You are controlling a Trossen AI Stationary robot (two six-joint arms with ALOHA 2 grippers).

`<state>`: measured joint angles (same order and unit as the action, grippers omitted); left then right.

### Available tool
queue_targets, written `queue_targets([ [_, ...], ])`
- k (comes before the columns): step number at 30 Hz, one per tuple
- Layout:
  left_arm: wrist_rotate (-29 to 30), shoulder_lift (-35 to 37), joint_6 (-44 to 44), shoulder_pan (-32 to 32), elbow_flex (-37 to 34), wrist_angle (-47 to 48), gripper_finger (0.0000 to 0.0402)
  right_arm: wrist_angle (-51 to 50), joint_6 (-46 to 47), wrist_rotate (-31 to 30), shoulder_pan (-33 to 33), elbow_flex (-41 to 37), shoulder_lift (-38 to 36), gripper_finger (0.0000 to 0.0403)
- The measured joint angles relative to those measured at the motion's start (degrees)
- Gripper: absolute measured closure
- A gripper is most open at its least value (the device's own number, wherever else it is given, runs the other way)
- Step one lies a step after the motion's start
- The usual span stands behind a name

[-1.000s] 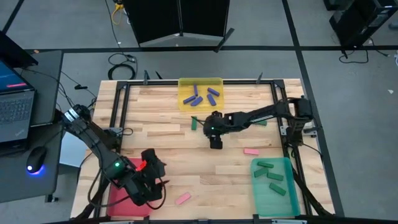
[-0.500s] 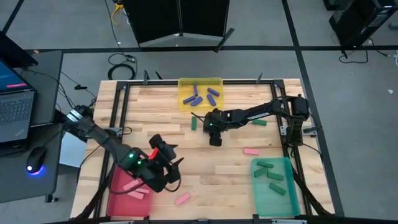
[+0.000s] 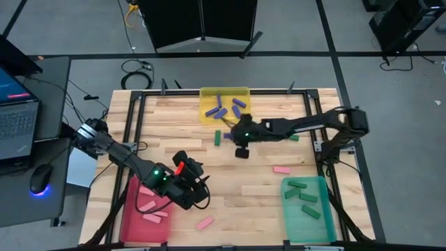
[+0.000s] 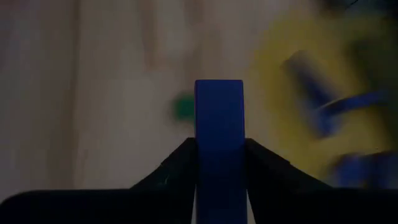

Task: Sort blocks
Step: Put the blue block into the yellow bin, then put the pink block into the red bin

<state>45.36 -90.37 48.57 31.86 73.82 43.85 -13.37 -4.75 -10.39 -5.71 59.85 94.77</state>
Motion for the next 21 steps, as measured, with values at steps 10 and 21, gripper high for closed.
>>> queue_targets([
  [10,-16.3,-2.5,1.4,-3.9,-8.7,-8.4,0.0148,16.2,-0.3,-10.9,-14.0,0.1,-6.9,0.0288],
  [21,-29.1,-8.5,-3.3,-2.6,-9.0,-15.4,0.0109,24.7,6.7,6.4,-24.5,0.1,-0.2,0.0123],
])
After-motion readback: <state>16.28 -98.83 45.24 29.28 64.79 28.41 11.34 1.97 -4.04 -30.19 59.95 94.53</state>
